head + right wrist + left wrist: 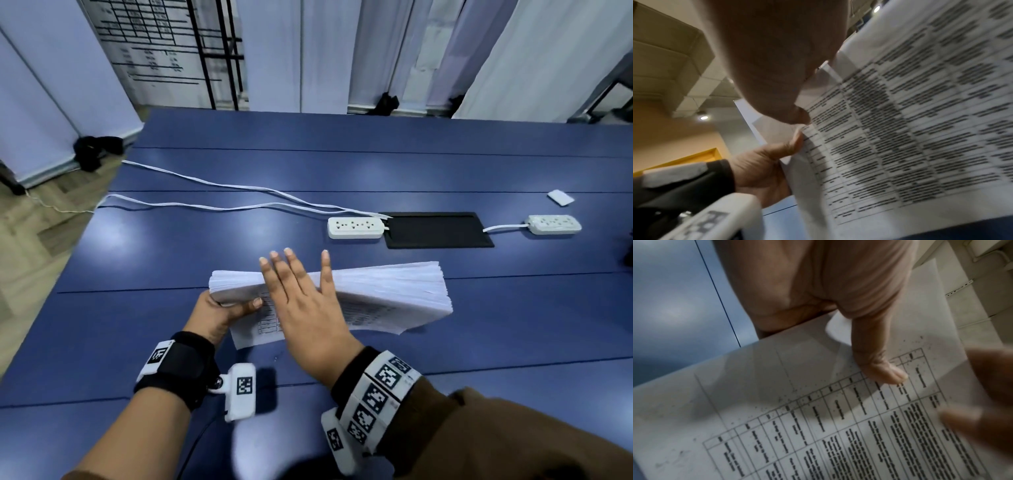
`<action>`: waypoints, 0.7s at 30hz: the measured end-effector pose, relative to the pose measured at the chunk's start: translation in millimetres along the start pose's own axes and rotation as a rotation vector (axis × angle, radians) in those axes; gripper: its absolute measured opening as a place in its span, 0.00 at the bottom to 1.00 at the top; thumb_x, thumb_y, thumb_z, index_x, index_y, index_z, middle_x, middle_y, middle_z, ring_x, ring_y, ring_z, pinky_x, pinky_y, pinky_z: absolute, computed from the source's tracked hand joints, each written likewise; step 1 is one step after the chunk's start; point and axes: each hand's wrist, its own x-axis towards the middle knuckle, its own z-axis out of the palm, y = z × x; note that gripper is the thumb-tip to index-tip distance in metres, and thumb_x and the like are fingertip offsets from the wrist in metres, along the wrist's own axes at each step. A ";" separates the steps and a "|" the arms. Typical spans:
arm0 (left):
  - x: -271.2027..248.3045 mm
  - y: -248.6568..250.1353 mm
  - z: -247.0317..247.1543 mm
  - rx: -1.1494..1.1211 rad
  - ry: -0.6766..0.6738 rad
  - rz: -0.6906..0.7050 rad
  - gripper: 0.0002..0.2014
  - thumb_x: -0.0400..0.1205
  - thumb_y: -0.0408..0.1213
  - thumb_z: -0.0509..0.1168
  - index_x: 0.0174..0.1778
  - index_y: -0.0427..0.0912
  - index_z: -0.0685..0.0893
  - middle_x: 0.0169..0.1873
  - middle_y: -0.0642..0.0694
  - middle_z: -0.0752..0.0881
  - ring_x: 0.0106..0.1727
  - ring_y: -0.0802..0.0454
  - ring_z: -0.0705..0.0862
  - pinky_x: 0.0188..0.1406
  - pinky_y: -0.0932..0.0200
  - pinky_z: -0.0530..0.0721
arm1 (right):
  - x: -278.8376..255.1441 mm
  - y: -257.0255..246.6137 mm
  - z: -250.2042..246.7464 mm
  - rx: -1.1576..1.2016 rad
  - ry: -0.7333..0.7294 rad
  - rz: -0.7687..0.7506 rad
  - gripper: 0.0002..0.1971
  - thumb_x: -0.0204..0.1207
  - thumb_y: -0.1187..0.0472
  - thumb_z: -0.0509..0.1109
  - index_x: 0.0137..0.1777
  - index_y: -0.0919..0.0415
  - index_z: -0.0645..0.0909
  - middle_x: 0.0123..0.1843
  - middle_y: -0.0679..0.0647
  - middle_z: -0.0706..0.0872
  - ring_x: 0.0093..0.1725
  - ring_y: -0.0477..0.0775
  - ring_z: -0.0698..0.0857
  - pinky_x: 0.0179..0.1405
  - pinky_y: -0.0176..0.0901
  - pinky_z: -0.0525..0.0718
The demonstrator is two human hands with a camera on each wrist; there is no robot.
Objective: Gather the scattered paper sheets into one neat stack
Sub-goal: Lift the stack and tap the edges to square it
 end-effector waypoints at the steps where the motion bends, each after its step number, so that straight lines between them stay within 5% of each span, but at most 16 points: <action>1: 0.1 0.7 -0.5 0.003 -0.001 -0.001 0.33 0.41 0.49 0.88 0.42 0.44 0.94 0.43 0.44 0.92 0.44 0.55 0.90 0.43 0.64 0.86 | 3.1 -2.8 -0.4 0.010 0.021 0.016 0.44 0.72 0.59 0.63 0.86 0.61 0.45 0.87 0.58 0.53 0.87 0.59 0.48 0.76 0.82 0.45; 5: -0.4 0.6 -2.3 0.054 -0.010 -0.009 0.30 0.43 0.48 0.87 0.42 0.48 0.93 0.44 0.46 0.92 0.46 0.54 0.89 0.45 0.63 0.86 | 8.2 -8.4 -6.3 0.056 -0.010 -0.012 0.41 0.74 0.59 0.55 0.86 0.59 0.40 0.86 0.58 0.55 0.86 0.61 0.54 0.78 0.78 0.48; 8: 0.4 -0.5 -2.9 0.035 0.011 -0.026 0.31 0.39 0.50 0.87 0.39 0.46 0.94 0.41 0.46 0.93 0.42 0.56 0.89 0.41 0.64 0.86 | 12.4 -5.9 -1.6 0.044 -0.082 0.002 0.37 0.73 0.60 0.45 0.86 0.60 0.45 0.80 0.58 0.69 0.80 0.61 0.68 0.80 0.72 0.54; 12: 1.3 -2.3 -4.3 0.054 0.020 -0.052 0.30 0.42 0.46 0.88 0.41 0.42 0.93 0.46 0.36 0.91 0.44 0.49 0.90 0.47 0.57 0.88 | 17.4 4.1 -7.5 0.094 -0.018 0.088 0.39 0.69 0.60 0.69 0.82 0.60 0.61 0.66 0.54 0.80 0.66 0.58 0.79 0.76 0.70 0.67; 14: 2.1 -2.8 -6.0 0.063 0.020 -0.059 0.32 0.41 0.48 0.88 0.41 0.41 0.93 0.44 0.38 0.92 0.45 0.49 0.90 0.49 0.56 0.88 | 17.5 10.7 -17.6 0.088 -0.103 0.061 0.27 0.70 0.65 0.68 0.71 0.59 0.71 0.58 0.55 0.82 0.60 0.60 0.82 0.65 0.60 0.74; 16: 3.5 -3.0 -6.8 0.098 0.014 -0.060 0.33 0.41 0.47 0.88 0.42 0.40 0.93 0.45 0.38 0.92 0.46 0.49 0.89 0.49 0.56 0.88 | 18.5 16.5 -23.4 0.106 -0.123 0.020 0.16 0.72 0.69 0.64 0.59 0.57 0.73 0.53 0.54 0.84 0.55 0.62 0.83 0.43 0.49 0.70; 21: -4.9 -3.1 -12.3 0.127 0.030 -0.071 0.36 0.36 0.47 0.89 0.40 0.38 0.92 0.43 0.39 0.92 0.41 0.50 0.89 0.40 0.61 0.87 | 8.3 39.2 -45.5 0.292 0.068 0.119 0.07 0.75 0.61 0.67 0.45 0.51 0.70 0.46 0.53 0.88 0.50 0.64 0.85 0.35 0.47 0.70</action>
